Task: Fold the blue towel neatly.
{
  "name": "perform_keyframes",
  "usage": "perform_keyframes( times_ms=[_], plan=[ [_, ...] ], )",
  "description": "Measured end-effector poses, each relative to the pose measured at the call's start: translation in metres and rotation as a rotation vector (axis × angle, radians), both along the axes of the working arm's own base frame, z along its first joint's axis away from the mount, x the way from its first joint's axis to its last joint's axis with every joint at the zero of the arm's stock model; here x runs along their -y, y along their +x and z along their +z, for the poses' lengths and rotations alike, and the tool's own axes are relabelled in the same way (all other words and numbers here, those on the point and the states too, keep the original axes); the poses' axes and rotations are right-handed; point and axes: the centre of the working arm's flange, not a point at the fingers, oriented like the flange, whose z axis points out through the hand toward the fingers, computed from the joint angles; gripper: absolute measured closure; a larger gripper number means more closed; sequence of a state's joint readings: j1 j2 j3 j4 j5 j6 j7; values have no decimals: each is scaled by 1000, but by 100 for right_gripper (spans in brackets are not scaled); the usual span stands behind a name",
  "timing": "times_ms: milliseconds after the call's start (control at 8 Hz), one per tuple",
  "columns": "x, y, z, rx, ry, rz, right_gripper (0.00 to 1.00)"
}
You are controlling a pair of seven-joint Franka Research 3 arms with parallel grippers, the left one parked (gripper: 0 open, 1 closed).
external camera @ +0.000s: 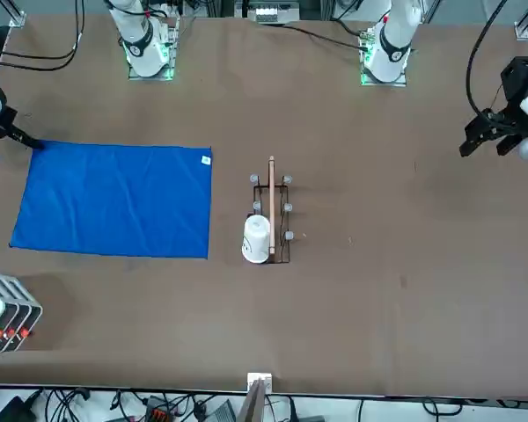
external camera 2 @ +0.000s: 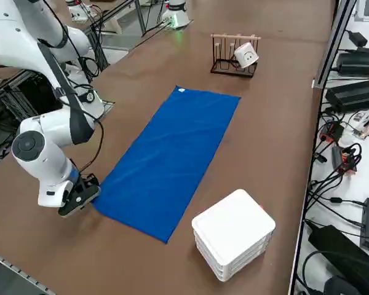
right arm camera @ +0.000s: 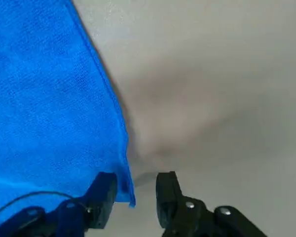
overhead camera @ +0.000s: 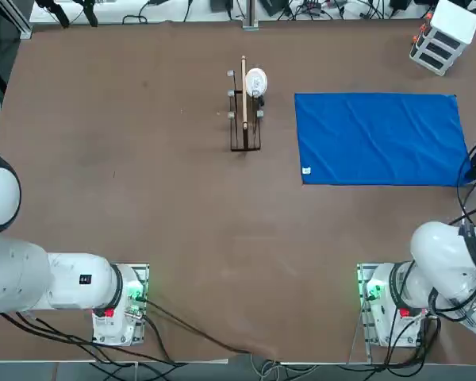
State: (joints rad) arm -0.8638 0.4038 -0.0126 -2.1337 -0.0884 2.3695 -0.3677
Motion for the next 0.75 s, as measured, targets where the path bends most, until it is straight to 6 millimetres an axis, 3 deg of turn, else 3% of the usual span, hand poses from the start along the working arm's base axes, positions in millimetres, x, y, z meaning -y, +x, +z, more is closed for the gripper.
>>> perform_keyframes(
  times_ms=[125,250,375,500,750],
  plan=[
    [0,0,0,0,0,0,67],
    [0,0,0,-1,1,-1,70],
    [0,-1,0,-4,4,-1,89],
    [-1,0,1,-3,4,0,98],
    [-1,4,8,-11,14,6,98]
  ],
)
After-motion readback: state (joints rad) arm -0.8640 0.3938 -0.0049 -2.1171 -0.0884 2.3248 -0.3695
